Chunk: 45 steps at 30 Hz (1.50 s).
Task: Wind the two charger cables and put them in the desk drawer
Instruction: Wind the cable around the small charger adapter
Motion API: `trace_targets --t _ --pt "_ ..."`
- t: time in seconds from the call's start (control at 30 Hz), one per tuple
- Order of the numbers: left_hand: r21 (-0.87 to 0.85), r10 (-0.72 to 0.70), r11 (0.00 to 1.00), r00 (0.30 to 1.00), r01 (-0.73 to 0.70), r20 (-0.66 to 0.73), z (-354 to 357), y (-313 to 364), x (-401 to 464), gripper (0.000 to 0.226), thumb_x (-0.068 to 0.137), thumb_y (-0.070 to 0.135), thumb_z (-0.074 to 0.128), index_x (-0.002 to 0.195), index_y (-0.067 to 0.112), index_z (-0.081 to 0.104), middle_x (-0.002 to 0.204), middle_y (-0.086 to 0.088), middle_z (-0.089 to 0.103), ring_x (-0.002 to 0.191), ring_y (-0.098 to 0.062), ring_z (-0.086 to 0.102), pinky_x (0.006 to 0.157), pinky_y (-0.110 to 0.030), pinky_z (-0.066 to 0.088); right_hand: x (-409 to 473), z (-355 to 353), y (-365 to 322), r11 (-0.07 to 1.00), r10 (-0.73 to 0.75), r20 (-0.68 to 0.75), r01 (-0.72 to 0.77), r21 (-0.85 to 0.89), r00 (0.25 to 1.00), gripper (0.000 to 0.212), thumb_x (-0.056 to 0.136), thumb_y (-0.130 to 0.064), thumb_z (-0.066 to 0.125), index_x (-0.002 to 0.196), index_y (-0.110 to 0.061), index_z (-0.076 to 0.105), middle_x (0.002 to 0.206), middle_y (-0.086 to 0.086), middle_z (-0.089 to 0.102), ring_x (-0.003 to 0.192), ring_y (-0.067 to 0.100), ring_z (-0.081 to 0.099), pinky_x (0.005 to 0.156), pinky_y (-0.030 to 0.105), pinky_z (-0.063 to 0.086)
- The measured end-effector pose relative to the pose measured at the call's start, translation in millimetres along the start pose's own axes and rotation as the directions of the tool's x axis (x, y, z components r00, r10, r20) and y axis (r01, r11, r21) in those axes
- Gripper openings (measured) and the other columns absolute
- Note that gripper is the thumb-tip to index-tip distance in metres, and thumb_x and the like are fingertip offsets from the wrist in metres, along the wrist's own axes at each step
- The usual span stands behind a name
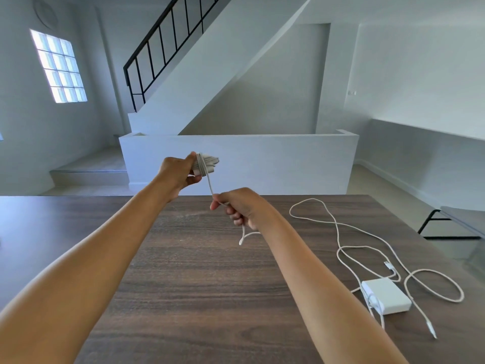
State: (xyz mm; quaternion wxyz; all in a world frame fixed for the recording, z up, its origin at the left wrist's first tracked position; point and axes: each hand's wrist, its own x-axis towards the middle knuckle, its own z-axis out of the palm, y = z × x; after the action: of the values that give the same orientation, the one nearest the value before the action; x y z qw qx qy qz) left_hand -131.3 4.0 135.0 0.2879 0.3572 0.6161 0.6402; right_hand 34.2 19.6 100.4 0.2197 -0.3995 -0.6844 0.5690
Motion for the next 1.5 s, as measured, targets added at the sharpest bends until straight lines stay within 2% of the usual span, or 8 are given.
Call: trace_targets --t 0.23,0.57,0.7,0.87,1.13,1.27,1.37,1.5 --pt "-0.227 -0.082 0.964 0.965 0.141 0.251 -7.0 13.2 -15.8 0.024 0.096 0.024 0.052 0.091 0.003 0.062 0.085 -0.01 0.059 0.065 -0.016 0.053 0.049 -0.019 0.052 9.2 -8.1 24.5 0.999 -0.043 -0.027 0.044 0.033 0.999 0.029 0.093 -0.036 0.059 0.077 -0.014 0.067 0.055 -0.002 0.035 0.045 0.008 0.028 0.045 0.022 0.024" --pt "0.192 -0.169 0.98 0.72 0.052 0.673 -41.9 31.5 -26.5 0.039 0.07 0.044 0.069 0.082 0.007 0.073 0.07 -0.006 0.064 0.053 -0.012 0.054 0.051 -0.018 0.051 5.2 -40.6 17.6 0.988 -0.115 -0.189 0.093 -0.121 0.975 0.035 0.079 -0.04 0.074 0.079 -0.006 0.069 0.027 -0.016 0.039 0.043 0.006 0.031 0.045 0.017 0.026" --pt "0.502 -0.346 0.861 0.629 -0.082 0.697 -44.0 33.0 -29.2 0.038 0.087 0.034 0.052 0.084 0.003 0.074 0.072 -0.009 0.065 0.056 -0.013 0.055 0.052 -0.018 0.048 8.1 -42.6 0.4 0.96 -0.208 -0.201 0.161 -0.228 0.957 0.037 0.072 -0.036 0.081 0.08 -0.001 0.074 0.076 -0.001 0.069 0.084 0.021 0.06 0.064 0.021 0.042" --pt "0.732 -0.367 0.652 0.763 -0.197 0.532 -37.1 17.5 -25.1 0.043 0.094 0.034 0.053 0.092 -0.005 0.071 0.063 -0.008 0.064 0.048 -0.012 0.05 0.052 -0.019 0.045 7.7 -35.3 -25.1 0.925 -0.262 -0.236 0.174 -0.337 0.936 0.027 0.073 -0.03 0.081 0.073 -0.004 0.074 0.087 0.011 0.071 0.083 0.018 0.059 0.067 0.023 0.045" --pt "0.909 0.131 0.148 0.919 -0.39 0.373 -13.2 -10.0 -17.0 0.043 0.099 0.034 0.04 0.08 0.002 0.062 0.065 -0.003 0.05 0.068 -0.022 0.051 0.068 -0.035 0.043 2.2 -14.1 -39.2 0.919 -0.243 -0.259 0.137 -0.37 0.935 0.02 0.088 -0.02 0.063 0.087 -0.004 0.076 0.066 0.001 0.056 0.053 0.012 0.043 0.053 0.023 0.038" --pt "0.869 0.342 0.398 0.927 -0.292 0.155 -4.7 -17.0 -13.0 0.039 0.099 0.034 0.038 0.092 0.002 0.058 0.087 -0.01 0.049 0.083 -0.026 0.047 0.072 -0.031 0.036 0.0 -5.1 -35.3 0.975 -0.164 -0.271 0.114 -0.191 0.948 0.019 0.086 -0.014 0.061 0.091 0.0 0.073 0.064 0.002 0.051 0.053 0.014 0.042 0.049 0.025 0.035" --pt "0.786 0.437 0.535 0.898 -0.309 0.056 -1.3 -18.3 -7.5 0.048 0.098 0.032 0.04 0.062 0.002 0.048 0.067 -0.011 0.049 0.069 -0.026 0.046 0.064 -0.03 0.034 -5.8 3.3 -27.3 0.996 -0.089 -0.186 0.088 -0.014 0.979 0.019 0.089 -0.014 0.057 0.078 -0.005 0.069 0.058 0.002 0.045 0.047 0.012 0.034 0.043 0.022 0.028" --pt "0.504 0.257 0.847 0.96 -0.169 -0.11 3.0 -12.1 -1.4 0.053 0.096 0.036 0.046 0.053 0.005 0.049 0.058 -0.011 0.056 0.058 -0.026 0.059 0.061 -0.032 0.048 -5.7 13.0 -10.3 0.992 -0.01 -0.039 0.014 0.124 0.999 0.025 0.093 -0.018 0.055 0.071 -0.01 0.063 0.056 0.0 0.039 0.043 0.009 0.028 0.042 0.02 0.021"
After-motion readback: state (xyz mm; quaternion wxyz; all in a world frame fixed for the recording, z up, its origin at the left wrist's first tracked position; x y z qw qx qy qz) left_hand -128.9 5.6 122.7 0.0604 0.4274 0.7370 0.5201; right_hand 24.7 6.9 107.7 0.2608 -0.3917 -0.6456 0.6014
